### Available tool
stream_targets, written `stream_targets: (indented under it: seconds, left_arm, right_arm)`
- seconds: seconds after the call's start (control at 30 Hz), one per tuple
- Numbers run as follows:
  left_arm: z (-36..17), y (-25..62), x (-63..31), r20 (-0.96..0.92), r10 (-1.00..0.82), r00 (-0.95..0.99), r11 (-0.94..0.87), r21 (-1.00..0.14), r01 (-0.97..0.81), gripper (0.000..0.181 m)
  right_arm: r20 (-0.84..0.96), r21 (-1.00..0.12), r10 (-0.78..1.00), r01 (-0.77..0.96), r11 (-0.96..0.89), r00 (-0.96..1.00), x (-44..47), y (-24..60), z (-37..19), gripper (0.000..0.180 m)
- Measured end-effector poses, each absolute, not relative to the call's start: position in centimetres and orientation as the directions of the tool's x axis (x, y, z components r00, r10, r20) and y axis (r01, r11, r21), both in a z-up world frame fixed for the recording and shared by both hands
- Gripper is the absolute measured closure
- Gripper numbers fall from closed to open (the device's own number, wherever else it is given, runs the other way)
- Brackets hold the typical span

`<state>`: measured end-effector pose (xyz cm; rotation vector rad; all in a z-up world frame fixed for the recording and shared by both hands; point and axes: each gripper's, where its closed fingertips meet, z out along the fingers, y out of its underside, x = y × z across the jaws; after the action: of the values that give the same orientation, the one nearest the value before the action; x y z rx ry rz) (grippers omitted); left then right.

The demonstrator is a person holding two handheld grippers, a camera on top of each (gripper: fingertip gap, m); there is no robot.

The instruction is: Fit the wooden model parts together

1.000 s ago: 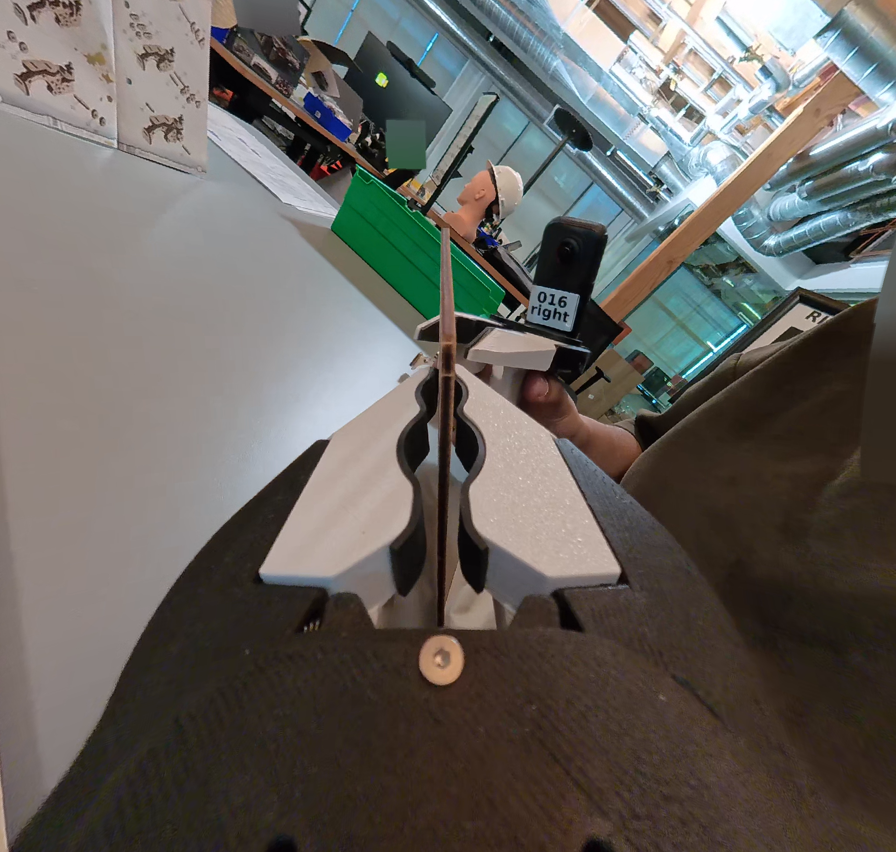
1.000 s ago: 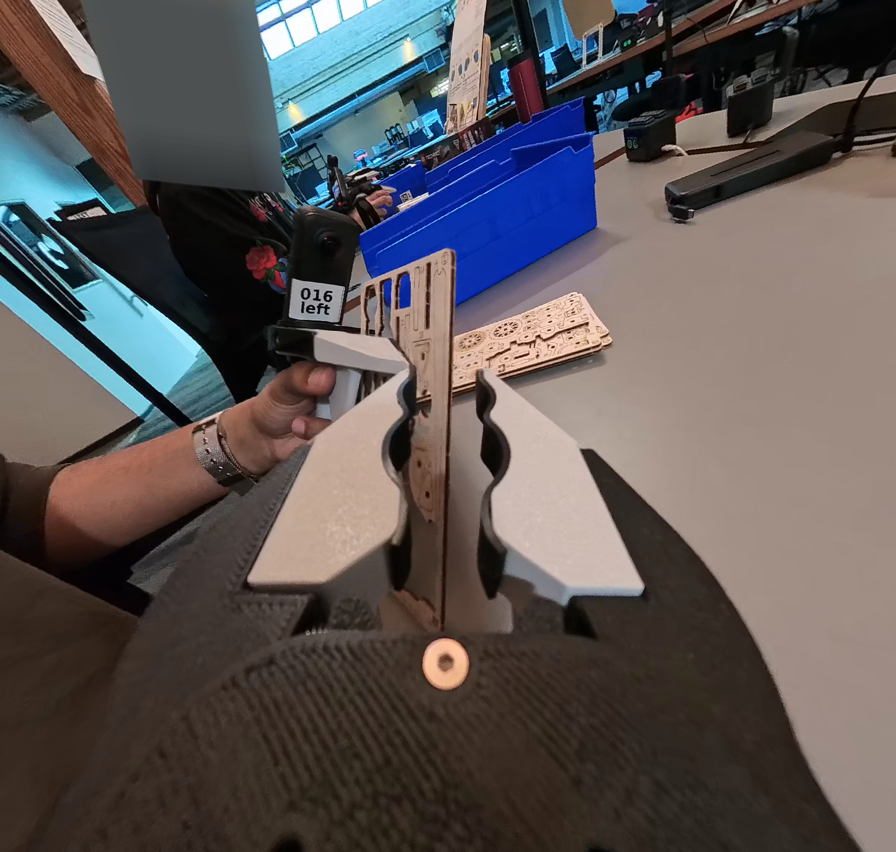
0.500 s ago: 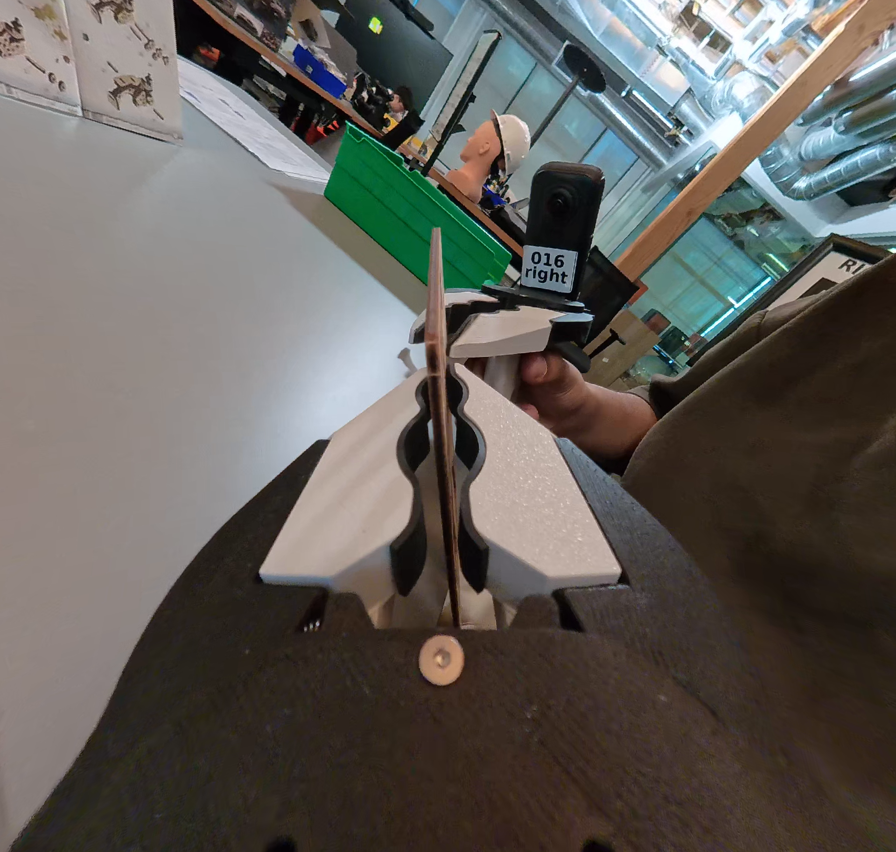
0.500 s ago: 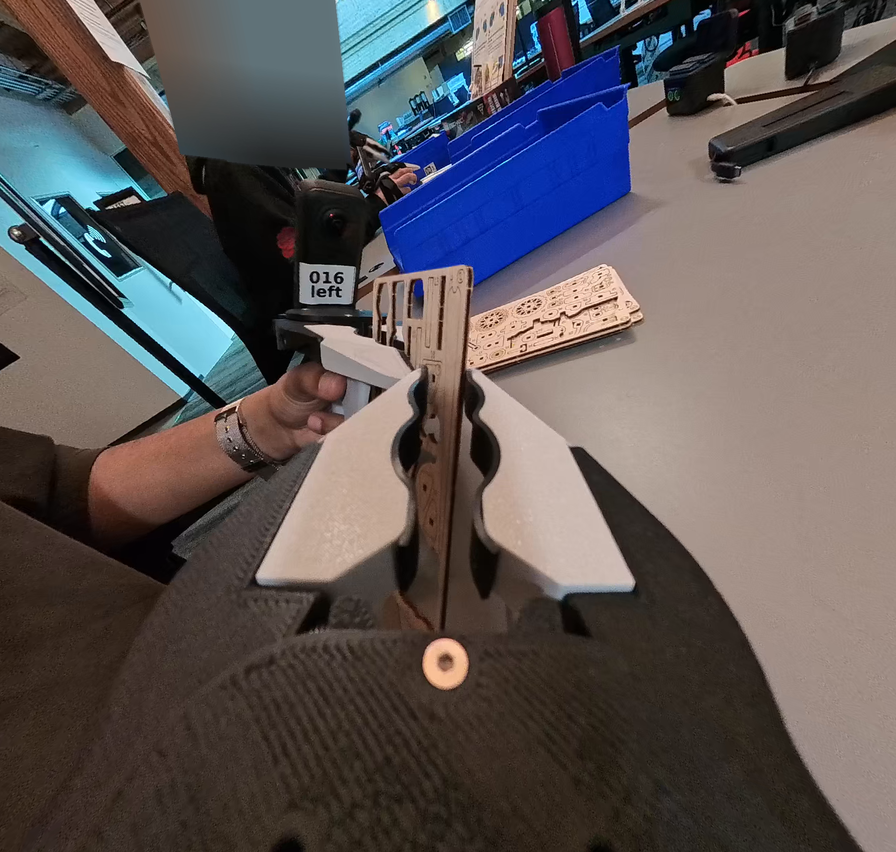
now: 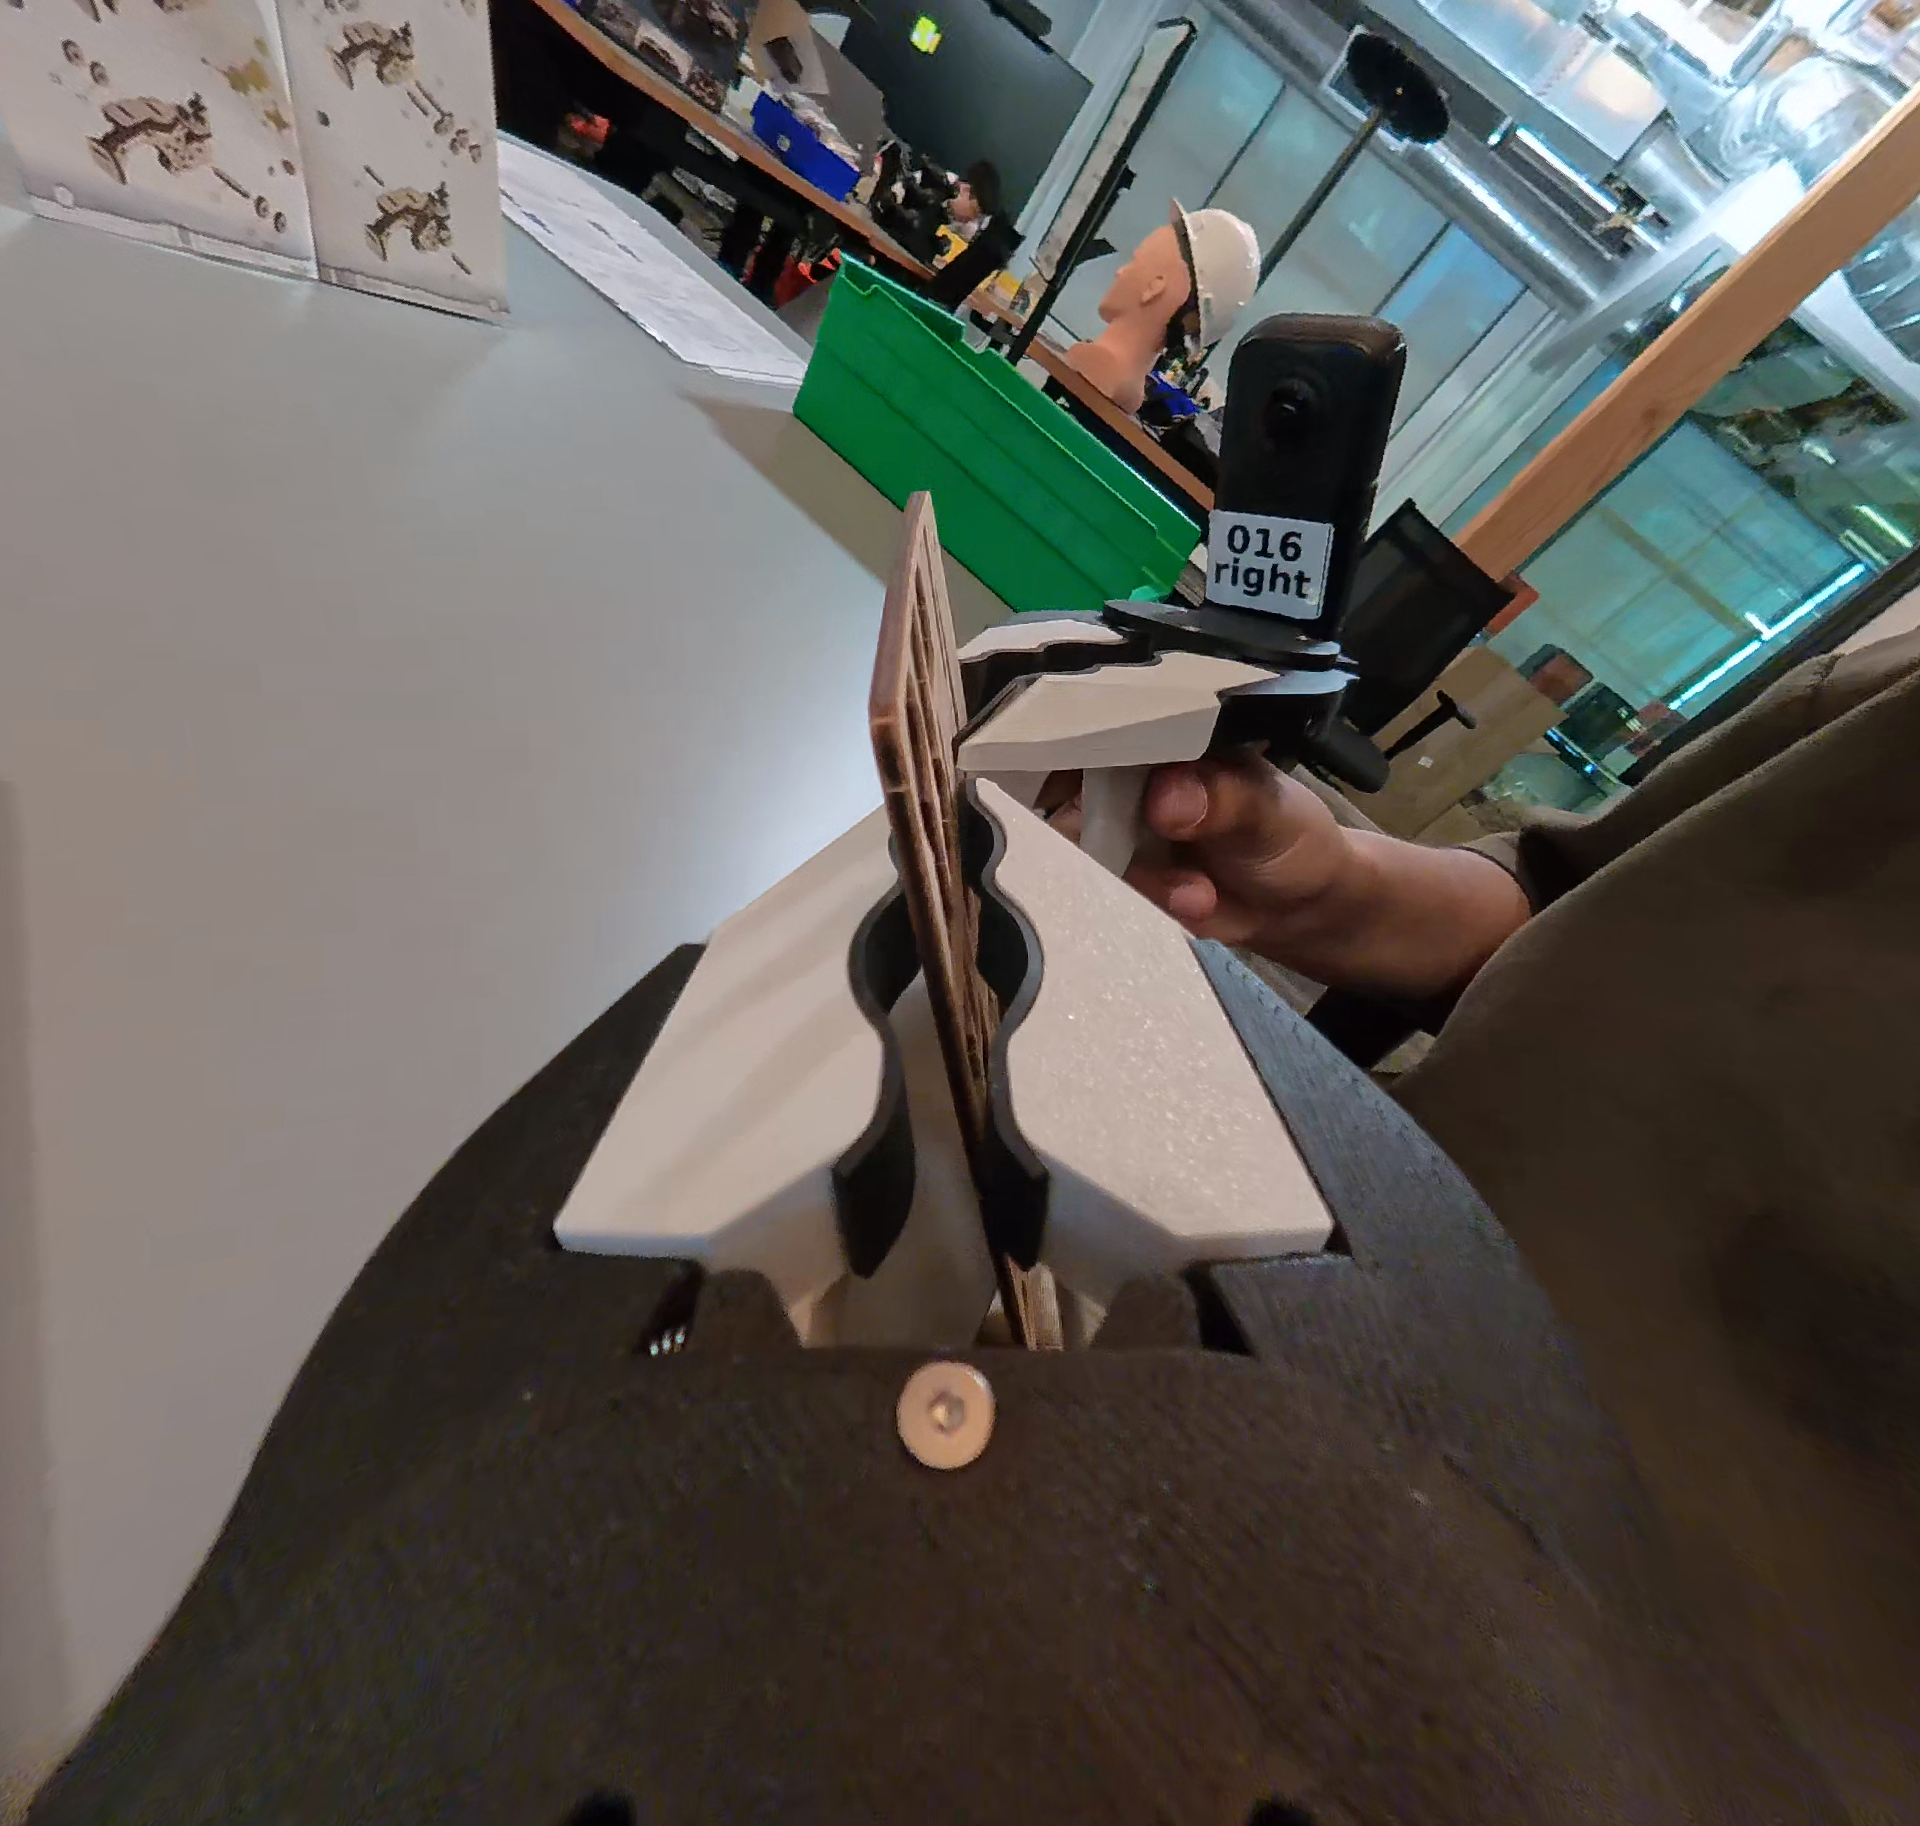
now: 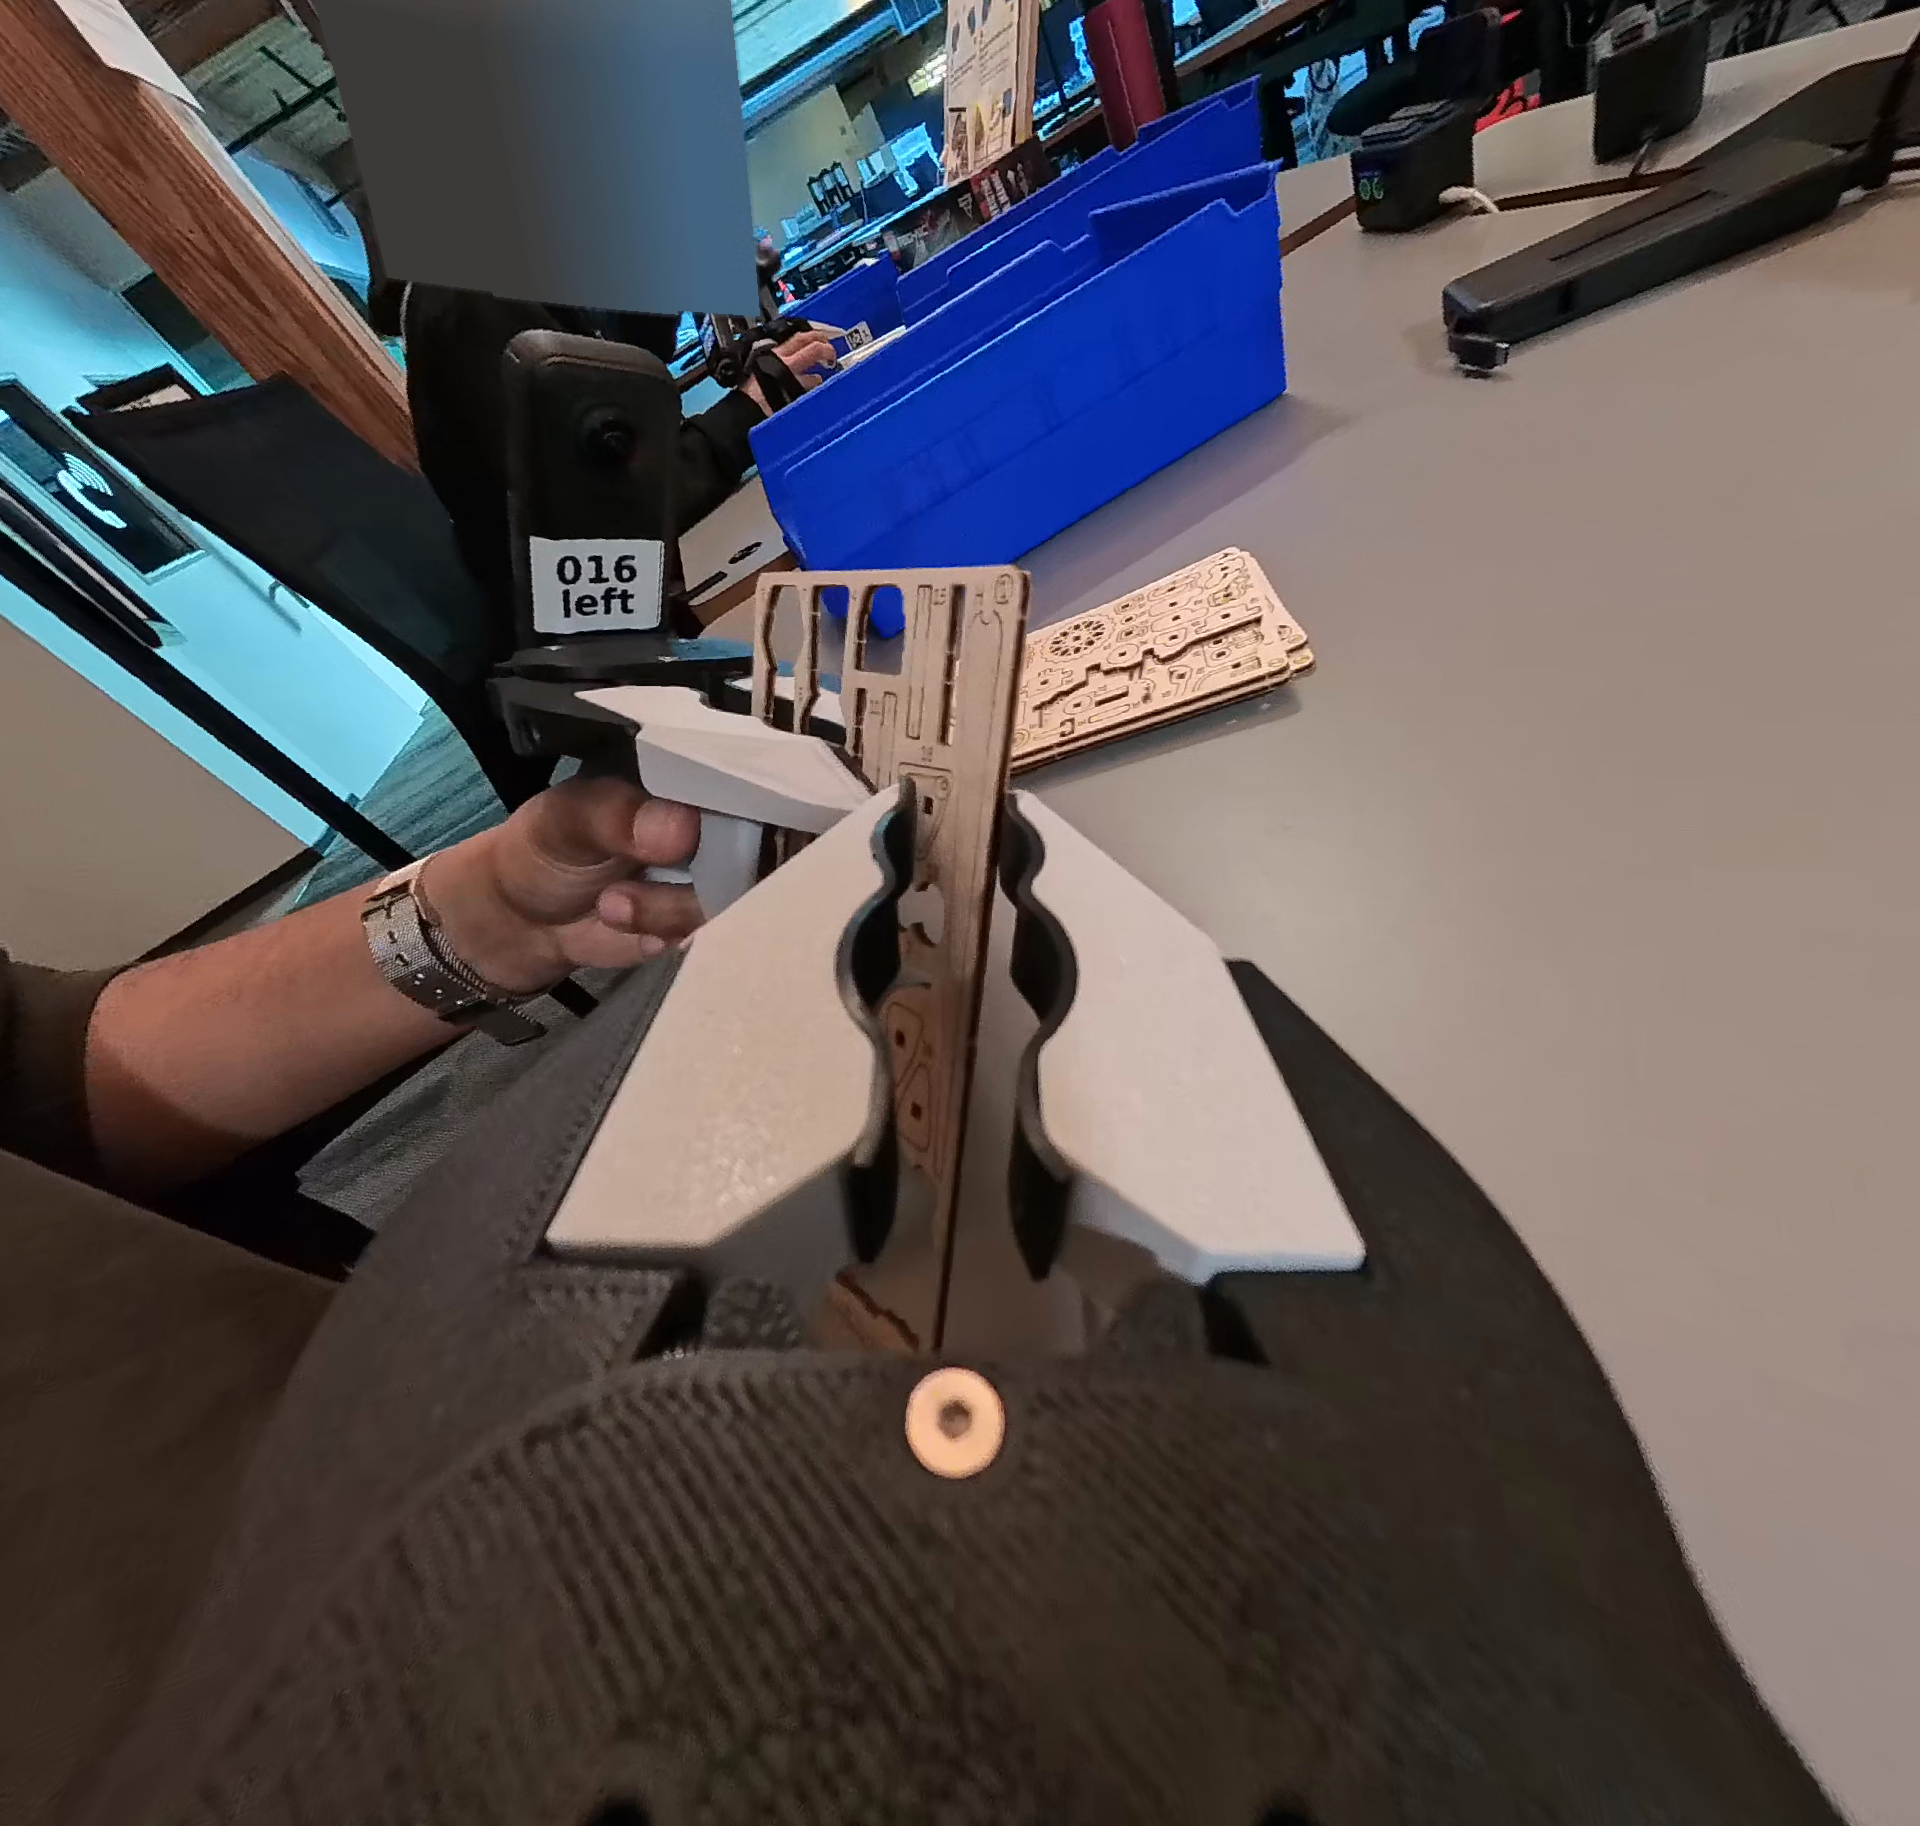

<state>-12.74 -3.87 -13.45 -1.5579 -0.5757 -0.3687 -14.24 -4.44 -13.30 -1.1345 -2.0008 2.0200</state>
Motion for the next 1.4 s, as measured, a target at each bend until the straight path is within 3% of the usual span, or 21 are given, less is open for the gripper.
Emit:
stream_targets:
  seconds: [0.63,1.03,1.4]
  left_arm:
    - [-13.9,-3.4,-13.5,0.567,0.178,0.805,-0.003,-0.817,0.576,0.179]
    - [-13.1,-6.1,-15.5,0.681,0.133,0.72,0.149,-0.732,0.665,0.181]
    - [-13.5,-6.2,-14.6,0.694,0.112,0.711,0.128,-0.72,0.682,0.181]
  right_arm:
    - [-0.407,-0.896,0.618,0.425,-0.127,-0.673,-15.1,-3.8,-14.1,0.166]
    - [-0.471,-0.865,0.593,0.473,-0.168,-0.653,-15.2,-3.7,-14.3,0.15]
    - [-0.441,-0.873,0.582,0.477,-0.102,-0.683,-14.5,-4.6,-14.8,0.162]
